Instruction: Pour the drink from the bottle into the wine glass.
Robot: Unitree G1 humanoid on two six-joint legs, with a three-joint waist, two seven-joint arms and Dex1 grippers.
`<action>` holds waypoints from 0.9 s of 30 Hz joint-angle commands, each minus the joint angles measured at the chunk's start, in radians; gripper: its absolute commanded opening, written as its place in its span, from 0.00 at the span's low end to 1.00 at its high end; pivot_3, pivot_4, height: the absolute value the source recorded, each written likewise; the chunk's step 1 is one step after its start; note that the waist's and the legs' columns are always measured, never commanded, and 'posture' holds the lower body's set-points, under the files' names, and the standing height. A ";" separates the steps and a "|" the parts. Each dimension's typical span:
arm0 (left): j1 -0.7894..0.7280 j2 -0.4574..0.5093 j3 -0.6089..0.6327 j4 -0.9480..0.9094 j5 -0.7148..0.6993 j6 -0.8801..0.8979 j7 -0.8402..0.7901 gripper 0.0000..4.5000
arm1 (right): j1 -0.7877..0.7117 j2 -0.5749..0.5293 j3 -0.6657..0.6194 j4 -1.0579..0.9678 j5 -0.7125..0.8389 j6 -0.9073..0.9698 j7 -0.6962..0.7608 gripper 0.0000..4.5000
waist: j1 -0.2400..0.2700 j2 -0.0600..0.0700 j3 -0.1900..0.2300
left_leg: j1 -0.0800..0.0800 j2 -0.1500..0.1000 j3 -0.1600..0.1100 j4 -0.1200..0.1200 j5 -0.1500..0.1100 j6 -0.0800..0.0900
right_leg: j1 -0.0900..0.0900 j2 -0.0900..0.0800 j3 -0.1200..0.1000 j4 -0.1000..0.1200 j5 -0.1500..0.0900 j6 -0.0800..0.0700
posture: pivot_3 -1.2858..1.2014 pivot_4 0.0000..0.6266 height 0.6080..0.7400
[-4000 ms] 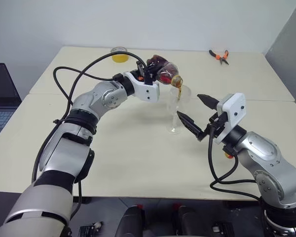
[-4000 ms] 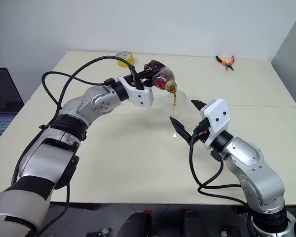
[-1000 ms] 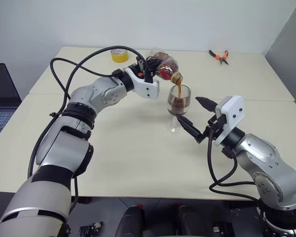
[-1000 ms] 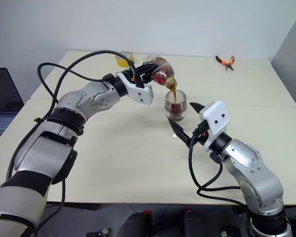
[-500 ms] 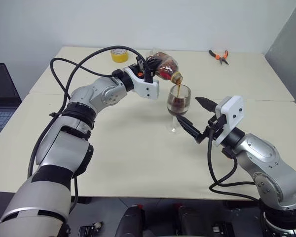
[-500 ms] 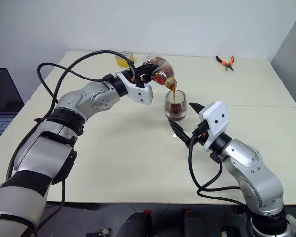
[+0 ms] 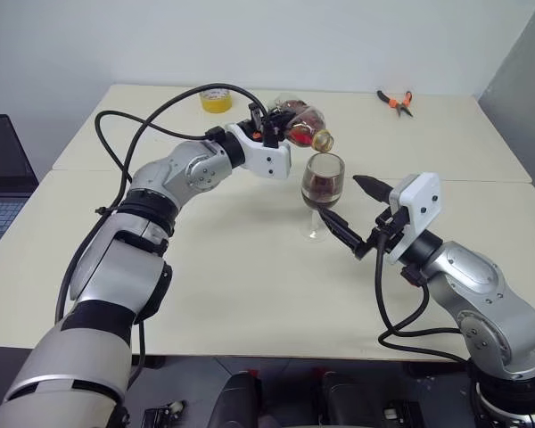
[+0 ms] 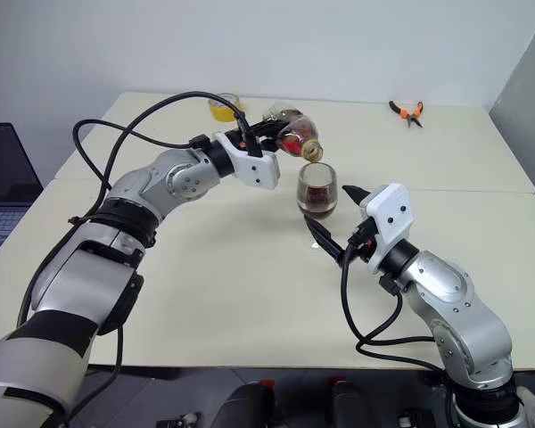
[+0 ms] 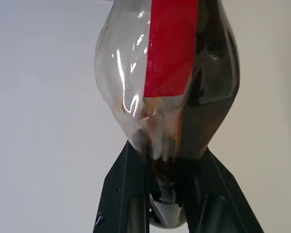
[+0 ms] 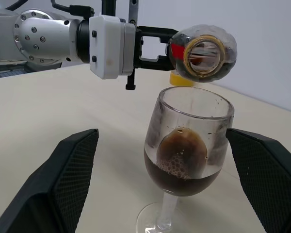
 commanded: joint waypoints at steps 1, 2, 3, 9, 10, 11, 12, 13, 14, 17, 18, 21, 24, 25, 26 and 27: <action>-0.001 -0.010 0.059 -0.051 -0.081 0.019 -0.041 0.11 | -0.005 0.003 -0.015 -0.030 0.002 -0.023 0.005 1.00 | 0.000 0.000 0.000 | 0.000 0.000 0.000 0.000 0.000 0.000 | 0.000 0.000 0.000 0.000 0.000 0.000 | 0.52 0.24 1.00; 0.005 -0.012 0.065 -0.058 -0.093 0.024 -0.054 0.11 | -0.004 0.004 -0.014 -0.031 0.002 -0.023 0.005 1.00 | 0.000 0.000 0.000 | 0.000 0.000 0.000 0.001 0.000 0.000 | 0.000 0.000 0.000 0.000 0.000 0.000 | 0.52 0.24 1.00; 0.009 -0.013 0.068 -0.064 -0.100 0.028 -0.062 0.11 | -0.005 0.004 -0.014 -0.030 0.002 -0.024 0.005 1.00 | 0.000 0.000 0.000 | 0.000 0.000 0.000 0.001 0.000 0.000 | 0.000 0.000 0.000 0.001 0.000 0.000 | 0.52 0.24 1.00; 0.080 -0.043 0.149 -0.138 -0.251 0.105 -0.180 0.11 | -0.001 0.005 0.005 -0.039 -0.018 -0.083 0.028 1.00 | -0.001 0.000 0.000 | 0.000 0.000 0.000 0.002 0.000 0.000 | 0.000 0.000 0.000 0.002 0.000 0.000 | 0.52 0.24 1.00; 0.095 -0.050 0.173 -0.154 -0.288 0.137 -0.201 0.11 | 0.001 0.006 0.006 -0.048 -0.011 -0.090 0.036 1.00 | -0.001 0.000 0.000 | 0.000 0.000 0.000 0.003 0.000 0.000 | 0.000 0.000 0.000 0.002 0.000 0.000 | 0.52 0.24 1.00; 0.113 -0.062 0.201 -0.174 -0.335 0.178 -0.230 0.11 | 0.002 0.007 0.005 -0.056 -0.004 -0.097 0.042 1.00 | -0.002 0.000 0.000 | 0.000 0.000 0.000 0.003 0.000 0.000 | 0.000 0.000 0.000 0.002 0.000 0.000 | 0.52 0.24 1.00; 0.132 -0.075 0.230 -0.197 -0.381 0.229 -0.255 0.11 | 0.002 0.007 0.003 -0.064 0.005 -0.103 0.050 1.00 | -0.003 0.000 0.000 | 0.000 0.000 0.000 0.003 0.000 0.000 | 0.000 0.000 0.000 0.003 0.000 0.000 | 0.52 0.24 1.00; 0.151 -0.083 0.251 -0.222 -0.415 0.273 -0.275 0.11 | 0.003 0.007 0.000 -0.071 0.015 -0.108 0.059 1.00 | -0.003 0.000 0.000 | 0.000 0.000 0.000 0.004 0.000 0.000 | 0.000 0.000 0.000 0.003 0.000 0.000 | 0.52 0.24 1.00; 0.171 -0.088 0.267 -0.249 -0.439 0.310 -0.290 0.11 | 0.004 0.005 -0.004 -0.076 0.024 -0.110 0.066 1.00 | -0.004 0.000 0.000 | 0.000 0.000 0.000 0.005 0.000 0.000 | 0.000 0.000 0.000 0.004 0.000 0.000 | 0.52 0.24 1.00; 0.260 -0.111 0.321 -0.358 -0.516 0.468 -0.322 0.11 | 0.015 -0.005 -0.016 -0.101 0.097 -0.085 0.105 1.00 | -0.006 0.000 0.000 | -0.001 0.001 -0.001 0.007 0.000 0.000 | 0.000 0.000 0.000 0.006 0.000 0.000 | 0.52 0.24 1.00; 0.292 -0.119 0.337 -0.399 -0.538 0.520 -0.325 0.11 | 0.019 -0.012 -0.017 -0.110 0.122 -0.069 0.117 1.00 | -0.006 0.000 0.000 | -0.001 0.001 -0.001 0.008 0.000 0.000 | 0.000 0.000 0.000 0.006 0.000 0.000 | 0.52 0.24 1.00; 0.383 -0.140 0.382 -0.522 -0.589 0.673 -0.315 0.11 | 0.029 -0.037 -0.015 -0.126 0.157 -0.039 0.132 1.00 | -0.010 0.000 0.000 | -0.001 0.001 -0.001 0.009 0.000 0.000 | 0.000 0.000 0.000 0.007 0.000 0.000 | 0.52 0.24 1.00; 0.473 -0.174 0.445 -0.617 -0.635 0.808 -0.247 0.11 | 0.036 -0.062 -0.012 -0.129 0.176 -0.015 0.139 1.00 | -0.011 0.000 0.000 | -0.001 0.001 -0.001 0.009 -0.001 0.001 | 0.000 0.000 0.000 0.007 0.000 0.000 | 0.52 0.24 1.00; 0.498 -0.195 0.473 -0.641 -0.662 0.848 -0.223 0.11 | 0.036 -0.067 -0.009 -0.128 0.179 -0.012 0.139 1.00 | -0.011 0.000 0.000 | -0.001 0.001 -0.002 0.009 -0.002 0.003 | 0.000 0.000 0.000 0.008 0.000 0.000 | 0.52 0.24 1.00; 0.519 -0.216 0.499 -0.659 -0.689 0.884 -0.203 0.11 | 0.033 -0.069 -0.006 -0.127 0.182 -0.009 0.137 1.00 | -0.011 0.000 0.000 | -0.001 0.001 -0.001 0.010 -0.002 0.004 | 0.000 0.000 0.001 0.008 0.000 0.000 | 0.52 0.24 1.00; 0.546 -0.236 0.521 -0.666 -0.711 0.900 -0.186 0.11 | 0.027 -0.070 0.000 -0.125 0.185 -0.001 0.134 1.00 | -0.011 0.000 0.000 | -0.001 0.001 -0.002 0.010 -0.002 0.004 | 0.000 0.000 0.000 0.008 0.000 0.000 | 0.52 0.24 1.00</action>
